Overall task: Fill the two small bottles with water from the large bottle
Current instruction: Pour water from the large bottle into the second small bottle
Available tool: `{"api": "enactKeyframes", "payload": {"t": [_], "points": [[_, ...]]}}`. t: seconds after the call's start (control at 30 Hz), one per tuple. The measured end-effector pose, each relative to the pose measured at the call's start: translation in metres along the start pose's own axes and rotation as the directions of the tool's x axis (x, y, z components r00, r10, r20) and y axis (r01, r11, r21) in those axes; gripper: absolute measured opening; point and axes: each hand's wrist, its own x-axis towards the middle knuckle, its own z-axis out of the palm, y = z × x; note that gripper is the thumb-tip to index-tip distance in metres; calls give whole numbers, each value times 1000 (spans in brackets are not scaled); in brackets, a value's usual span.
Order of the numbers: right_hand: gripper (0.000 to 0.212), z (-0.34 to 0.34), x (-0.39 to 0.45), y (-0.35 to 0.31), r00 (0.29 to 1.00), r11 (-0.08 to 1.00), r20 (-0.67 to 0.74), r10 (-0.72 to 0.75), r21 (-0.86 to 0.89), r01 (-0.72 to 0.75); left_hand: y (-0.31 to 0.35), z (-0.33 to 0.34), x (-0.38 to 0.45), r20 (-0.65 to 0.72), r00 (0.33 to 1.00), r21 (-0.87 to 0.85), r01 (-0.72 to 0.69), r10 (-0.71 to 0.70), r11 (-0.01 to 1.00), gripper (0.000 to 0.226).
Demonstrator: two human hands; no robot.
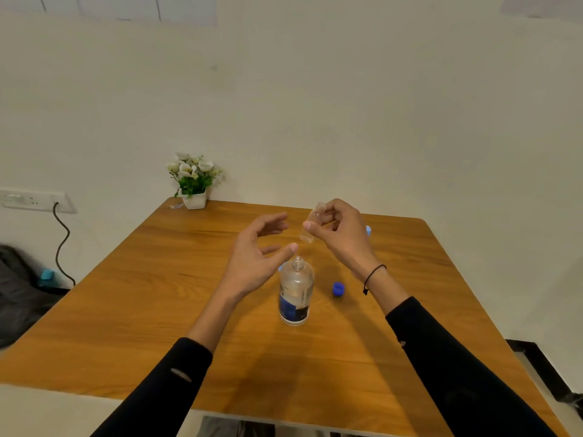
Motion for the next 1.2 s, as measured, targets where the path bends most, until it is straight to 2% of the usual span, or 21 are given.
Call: {"api": "enactKeyframes", "payload": {"t": [0.07, 0.23, 0.37, 0.43, 0.5, 0.57, 0.67, 0.77, 0.9, 1.07, 1.2], "points": [[34, 13, 4, -17, 999, 999, 27, -40, 28, 39, 8, 3, 6, 28, 998, 47, -63, 62, 997, 67], [32, 35, 4, -41, 993, 992, 66, -93, 87, 87, 12, -5, 8, -169, 980, 103, -85, 101, 991, 56], [29, 44, -6, -42, 975, 988, 186, -121, 120, 100, 5, -20, -1, -228, 968, 114, -81, 105, 990, 46], [50, 43, -17, -36, 962, 989, 242, -125, 113, 100, -2, -29, -6, -255, 963, 119, -60, 89, 991, 46], [72, 38, -33, -22, 973, 991, 209, -101, 112, 79, -9, -37, -13, -268, 962, 115, -27, 57, 993, 46], [86, 36, -53, 0, 987, 996, 154, -40, 88, 26, -16, -41, -21, -265, 964, 95, 31, -5, 995, 47], [102, 46, -89, 30, 979, 996, 187, 76, 34, -83, -28, -43, -36, -233, 968, -1, 91, -89, 996, 48], [96, 63, -115, 45, 987, 999, 158, 40, 2, -41, -38, -39, -49, -208, 968, -77, 130, -143, 989, 48], [91, 69, -117, 45, 997, 999, 72, -38, -36, 40, -49, -31, -61, -161, 970, -68, 172, -180, 983, 46], [85, 66, -110, 43, 988, 975, 119, -97, -189, 118, -51, -29, -68, -68, 990, 22, 128, -126, 992, 46], [80, 59, -103, 42, 980, 947, 163, -111, -283, 154, -54, -21, -72, -34, 989, 10, 144, -144, 989, 46]]}}
